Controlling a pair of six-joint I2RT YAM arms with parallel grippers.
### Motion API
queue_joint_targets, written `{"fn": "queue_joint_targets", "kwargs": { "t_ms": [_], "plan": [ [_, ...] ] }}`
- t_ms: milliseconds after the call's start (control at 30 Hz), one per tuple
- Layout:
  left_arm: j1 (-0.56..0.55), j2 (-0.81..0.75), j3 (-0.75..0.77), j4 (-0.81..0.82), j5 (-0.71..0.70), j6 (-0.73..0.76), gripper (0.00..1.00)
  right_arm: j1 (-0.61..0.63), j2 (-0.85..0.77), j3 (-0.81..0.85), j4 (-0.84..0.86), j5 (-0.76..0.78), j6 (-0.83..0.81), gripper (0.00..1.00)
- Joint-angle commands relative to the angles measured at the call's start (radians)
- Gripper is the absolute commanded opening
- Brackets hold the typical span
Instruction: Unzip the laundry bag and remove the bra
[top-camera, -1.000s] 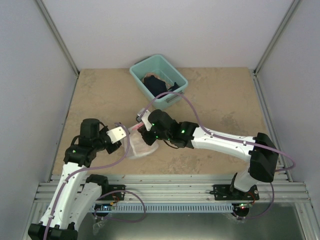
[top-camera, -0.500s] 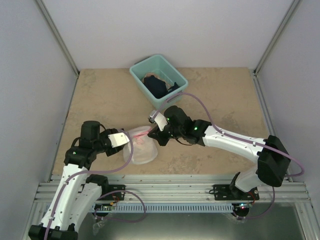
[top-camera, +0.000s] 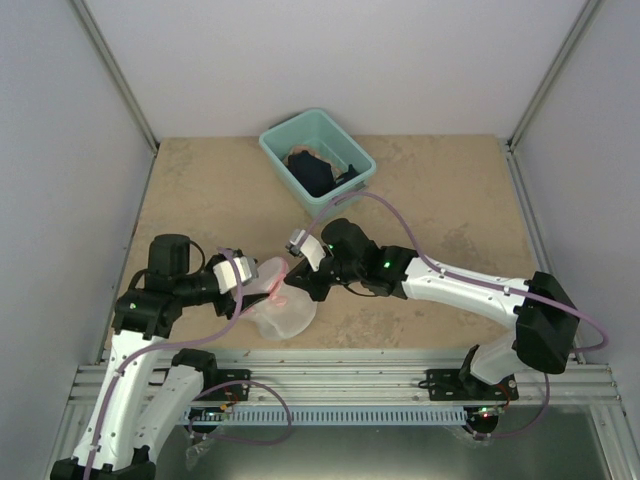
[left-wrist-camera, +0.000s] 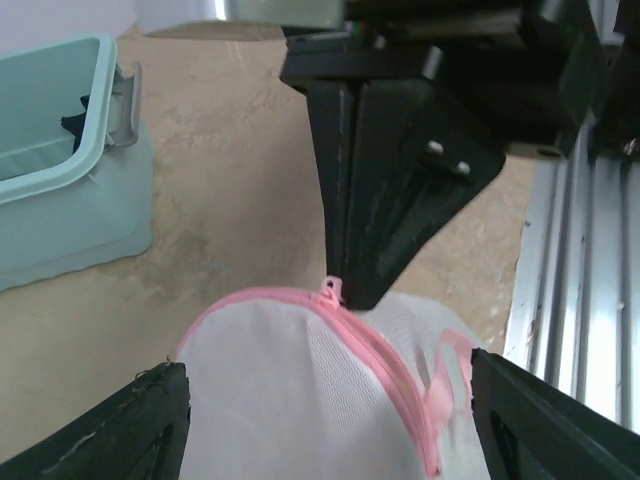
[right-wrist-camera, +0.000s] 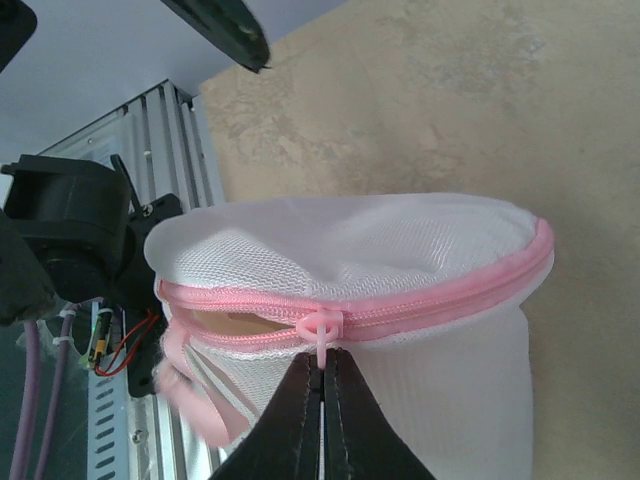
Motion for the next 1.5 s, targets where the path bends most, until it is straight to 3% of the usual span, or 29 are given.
{"fn": "queue_joint_targets", "kwargs": {
  "t_ms": [0,133,267,633,833,933,1100,1467],
  "plan": [
    [0.0,0.009,-0.012,0.092,0.055,-0.208,0.76,0.012,-0.009,0.031,0.037,0.007,0.027,0.0],
    [-0.004,0.029,-0.014,0.126,-0.053,-0.236,0.63,0.015,-0.025,0.031,0.06,0.007,0.033,0.01],
    [-0.017,0.036,-0.011,0.09,-0.049,-0.175,0.53,0.015,-0.025,0.043,0.061,0.01,0.029,0.01],
    [-0.064,0.069,-0.026,0.066,-0.051,-0.115,0.5,0.017,0.0,0.098,0.048,0.019,0.008,0.0],
    [-0.067,0.059,-0.051,0.095,-0.068,-0.105,0.13,0.008,-0.01,0.077,0.059,0.009,-0.016,0.0],
    [-0.067,0.054,-0.061,0.112,-0.104,-0.065,0.0,-0.028,-0.023,0.043,0.056,0.012,-0.014,0.01],
    [-0.067,0.045,-0.06,0.1,-0.177,0.072,0.0,-0.131,-0.085,-0.052,0.072,0.009,-0.006,0.01],
    [-0.067,-0.007,-0.093,0.129,-0.191,0.288,0.0,-0.333,-0.129,-0.17,0.08,-0.034,-0.058,0.0]
  ]
}}
